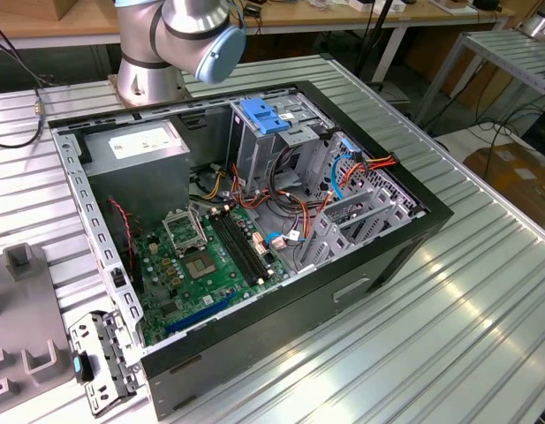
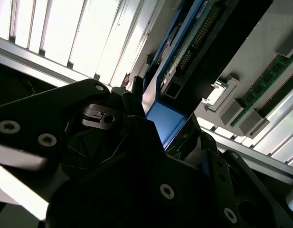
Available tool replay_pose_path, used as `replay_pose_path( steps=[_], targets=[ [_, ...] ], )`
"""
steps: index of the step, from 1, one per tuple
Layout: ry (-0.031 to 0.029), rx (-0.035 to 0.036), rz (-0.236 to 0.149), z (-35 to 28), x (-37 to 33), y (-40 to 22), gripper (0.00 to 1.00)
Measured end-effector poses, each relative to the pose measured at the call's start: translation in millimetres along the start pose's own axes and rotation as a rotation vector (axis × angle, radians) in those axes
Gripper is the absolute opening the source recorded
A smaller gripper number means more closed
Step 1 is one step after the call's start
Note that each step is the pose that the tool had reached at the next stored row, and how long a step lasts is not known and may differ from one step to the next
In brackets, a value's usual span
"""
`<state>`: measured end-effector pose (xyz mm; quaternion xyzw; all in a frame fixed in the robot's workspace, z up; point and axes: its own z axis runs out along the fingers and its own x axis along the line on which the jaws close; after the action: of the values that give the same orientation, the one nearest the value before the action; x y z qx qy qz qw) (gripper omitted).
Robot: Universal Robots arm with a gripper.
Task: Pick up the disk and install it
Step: 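Pick up the disk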
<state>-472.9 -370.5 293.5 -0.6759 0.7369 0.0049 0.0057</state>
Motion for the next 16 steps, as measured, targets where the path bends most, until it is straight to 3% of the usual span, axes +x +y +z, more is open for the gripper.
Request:
replay_pose_path(
  steps=[3, 16],
  targets=[
    [0.0029, 0.0004, 0.0, -1.0, 0.0, 0.0, 0.51],
    [0.003, 0.0002, -0.009, -1.0, 0.0, 0.0, 0.51]
  ],
)
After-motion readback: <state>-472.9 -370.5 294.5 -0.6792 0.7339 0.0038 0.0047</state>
